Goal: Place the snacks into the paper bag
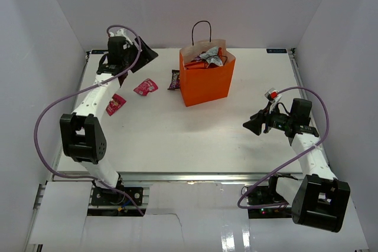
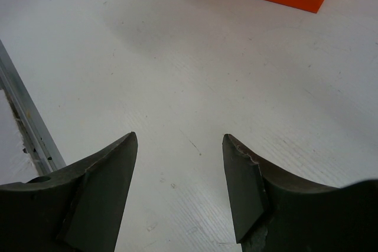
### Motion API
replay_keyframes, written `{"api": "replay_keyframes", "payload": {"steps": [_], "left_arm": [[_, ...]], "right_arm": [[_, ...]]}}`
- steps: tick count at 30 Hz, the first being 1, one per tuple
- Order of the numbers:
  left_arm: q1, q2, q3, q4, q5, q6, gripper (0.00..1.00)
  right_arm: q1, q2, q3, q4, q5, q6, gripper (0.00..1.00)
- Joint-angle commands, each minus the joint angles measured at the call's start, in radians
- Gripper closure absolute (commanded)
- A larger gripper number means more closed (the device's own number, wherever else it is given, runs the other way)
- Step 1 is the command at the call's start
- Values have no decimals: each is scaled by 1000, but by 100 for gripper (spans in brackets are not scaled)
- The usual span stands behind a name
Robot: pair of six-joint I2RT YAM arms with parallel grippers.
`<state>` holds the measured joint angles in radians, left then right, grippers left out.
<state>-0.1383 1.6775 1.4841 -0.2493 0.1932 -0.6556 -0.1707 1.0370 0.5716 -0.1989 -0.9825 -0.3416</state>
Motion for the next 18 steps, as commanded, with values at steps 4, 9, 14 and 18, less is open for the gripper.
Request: {"api": "replay_keyframes", "payload": {"steps": [4, 9, 14, 18], "left_arm": [[-29, 201, 119, -19, 258, 86, 14], [-38, 365, 182, -33, 186, 148, 19], [-82, 496, 303, -62, 138, 198, 21], [-118, 574, 358, -67, 149, 237, 21]], "right_arm": [[-9, 8, -12, 41, -10, 3, 34], [-15, 8, -9, 36, -4, 3, 34], [-23, 11, -4, 30, -1, 0, 34], [-33, 11, -4, 27, 1, -2, 34]]}}
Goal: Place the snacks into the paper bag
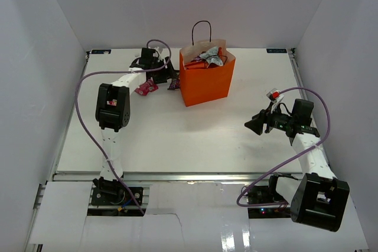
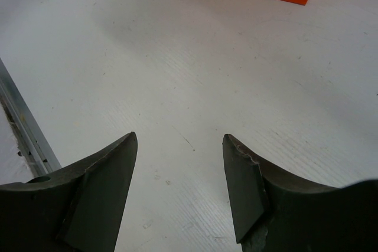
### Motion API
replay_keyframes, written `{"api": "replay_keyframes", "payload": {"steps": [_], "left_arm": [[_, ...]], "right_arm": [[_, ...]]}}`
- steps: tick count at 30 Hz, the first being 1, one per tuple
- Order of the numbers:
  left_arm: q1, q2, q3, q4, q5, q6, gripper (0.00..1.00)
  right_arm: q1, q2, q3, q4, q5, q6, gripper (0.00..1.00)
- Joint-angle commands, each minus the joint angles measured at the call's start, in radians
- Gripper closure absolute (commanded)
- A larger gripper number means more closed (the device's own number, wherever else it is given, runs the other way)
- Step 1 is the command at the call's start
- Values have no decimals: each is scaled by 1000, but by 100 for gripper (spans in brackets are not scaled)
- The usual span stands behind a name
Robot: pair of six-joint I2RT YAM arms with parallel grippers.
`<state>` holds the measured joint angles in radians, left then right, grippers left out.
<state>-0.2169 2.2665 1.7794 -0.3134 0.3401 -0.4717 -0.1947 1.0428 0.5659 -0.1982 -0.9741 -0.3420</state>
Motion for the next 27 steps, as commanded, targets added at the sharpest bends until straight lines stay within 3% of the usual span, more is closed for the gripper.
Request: {"api": "replay_keyframes", "payload": {"steps": [1, 6, 18, 24, 27], "left_arm": [[-44, -7, 69, -3, 5, 51, 21], [-64, 24, 89, -12, -12, 62, 21], [-110, 97, 140, -144, -277, 113, 26], [-119, 87, 112, -161, -314, 128, 47], [-119, 58, 75, -158, -323, 130, 54]], "right_arm": [[-14, 6, 2, 26, -8, -2, 34], [-25, 8, 2, 26, -9, -3, 34], [-37, 16, 3, 29, -14, -3, 34], [-37, 20, 6, 26, -17, -3, 34], [-40, 14, 8, 26, -17, -2, 34]]}}
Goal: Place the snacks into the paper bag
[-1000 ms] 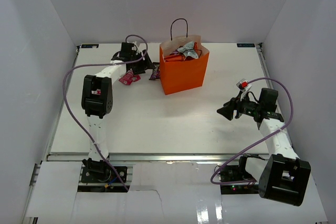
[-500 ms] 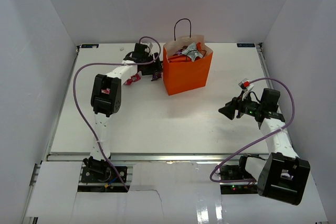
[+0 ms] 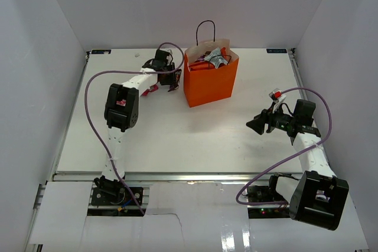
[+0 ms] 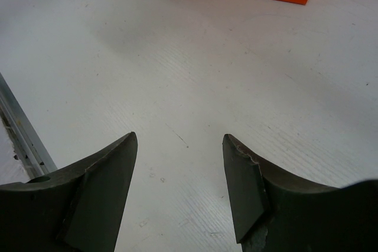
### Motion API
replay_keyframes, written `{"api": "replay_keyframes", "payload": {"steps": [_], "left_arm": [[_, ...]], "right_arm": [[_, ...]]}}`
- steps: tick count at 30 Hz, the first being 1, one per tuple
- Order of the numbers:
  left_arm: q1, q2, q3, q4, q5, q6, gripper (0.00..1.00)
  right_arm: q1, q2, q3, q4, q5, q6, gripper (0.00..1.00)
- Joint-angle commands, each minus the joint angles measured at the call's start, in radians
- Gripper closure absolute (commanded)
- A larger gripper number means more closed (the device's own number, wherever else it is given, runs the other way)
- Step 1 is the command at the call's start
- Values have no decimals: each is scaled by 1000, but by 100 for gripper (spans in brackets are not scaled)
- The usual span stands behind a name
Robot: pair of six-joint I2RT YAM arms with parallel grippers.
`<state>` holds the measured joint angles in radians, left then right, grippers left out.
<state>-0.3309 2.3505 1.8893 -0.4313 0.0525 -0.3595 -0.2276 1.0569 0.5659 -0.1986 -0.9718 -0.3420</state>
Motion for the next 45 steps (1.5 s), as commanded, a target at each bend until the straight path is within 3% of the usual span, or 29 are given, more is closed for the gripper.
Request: {"api": "replay_keyframes", "payload": {"steps": [1, 4, 8, 15, 24, 33, 45], "left_arm": [[-5, -37, -45, -37, -37, 17, 58], [-2, -103, -105, -5, -37, 8, 72], [10, -242, -234, 69, -37, -4, 82], [18, -531, -442, 173, -33, 62, 83], [10, -787, -469, 249, 70, 142, 84], [-115, -760, -290, 286, 162, 200, 85], [-204, -496, 11, 229, 146, 295, 80]], "right_arm": [[-7, -1, 8, 27, -21, -2, 34], [-10, -9, 9, 24, -24, -2, 34], [-12, -12, 9, 24, -27, -2, 34], [-13, -15, 8, 25, -31, -2, 34], [-15, -11, 3, 31, -36, 1, 34], [-13, -11, 5, 25, -34, 1, 34], [-16, -15, 11, 14, -31, -3, 34]]}}
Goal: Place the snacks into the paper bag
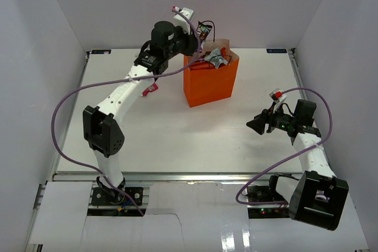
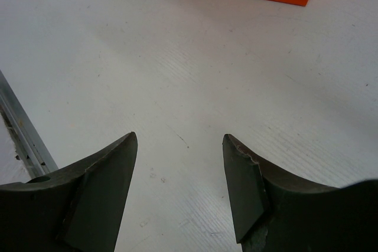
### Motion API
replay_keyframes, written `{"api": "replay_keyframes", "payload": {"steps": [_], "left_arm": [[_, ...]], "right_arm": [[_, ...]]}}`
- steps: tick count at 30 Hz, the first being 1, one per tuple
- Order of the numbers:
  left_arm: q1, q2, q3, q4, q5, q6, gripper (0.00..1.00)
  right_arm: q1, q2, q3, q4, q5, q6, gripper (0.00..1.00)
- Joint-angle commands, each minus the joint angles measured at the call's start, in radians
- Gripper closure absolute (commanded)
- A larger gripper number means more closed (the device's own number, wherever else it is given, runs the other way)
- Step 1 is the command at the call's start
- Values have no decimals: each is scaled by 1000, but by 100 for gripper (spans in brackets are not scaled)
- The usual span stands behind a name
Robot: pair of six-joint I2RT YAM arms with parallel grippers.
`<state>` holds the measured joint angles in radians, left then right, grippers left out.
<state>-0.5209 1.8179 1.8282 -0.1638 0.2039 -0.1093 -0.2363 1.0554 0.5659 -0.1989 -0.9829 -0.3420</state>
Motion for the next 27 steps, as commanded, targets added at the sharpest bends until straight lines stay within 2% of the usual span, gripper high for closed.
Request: {"api": "replay_keyframes", "payload": {"steps": [1, 5, 9, 13, 14, 17, 18, 19, 20, 22, 23, 24, 25, 27], "left_arm": [[-17, 50, 103, -48, -17, 49, 79], [-25, 78, 131, -65, -34, 53, 66], [-31, 67, 151, -66, -32, 30, 43], [-34, 18, 168, -68, -31, -3, 32], [-34, 2, 161, -71, -38, -10, 30], [-34, -104, 78, -72, -84, -15, 23], [-34, -180, 39, -72, -104, -18, 22], [-34, -222, -4, -80, -142, -17, 19], [-33, -270, -103, -86, -158, -13, 18], [-31, -421, -215, -106, -229, -18, 16], [-31, -472, -330, -121, -256, -27, 16], [-28, -524, -384, -138, -282, -36, 15], [-25, -627, -436, -178, -309, -71, 15], [-19, -722, -575, -229, -400, -125, 13]], "right_arm": [[-9, -14, 12, 15, -19, -5, 34], [-11, -15, 28, -10, -26, -20, 34], [-5, -3, 61, -48, -63, -72, 34], [41, 47, 170, -186, -103, -245, 33], [61, 79, 204, -227, -94, -352, 33], [190, 155, 346, -370, -16, -527, 33], [289, 170, 379, -413, 9, -566, 33], [334, 201, 437, -425, 60, -600, 33], [432, 215, 462, -435, 91, -664, 33], [535, 260, 532, -457, 191, -739, 33], [633, 279, 554, -461, 226, -777, 32], [682, 296, 575, -464, 255, -861, 32], [724, 336, 618, -465, 312, -899, 32], [839, 386, 664, -444, 363, -951, 32]]}}
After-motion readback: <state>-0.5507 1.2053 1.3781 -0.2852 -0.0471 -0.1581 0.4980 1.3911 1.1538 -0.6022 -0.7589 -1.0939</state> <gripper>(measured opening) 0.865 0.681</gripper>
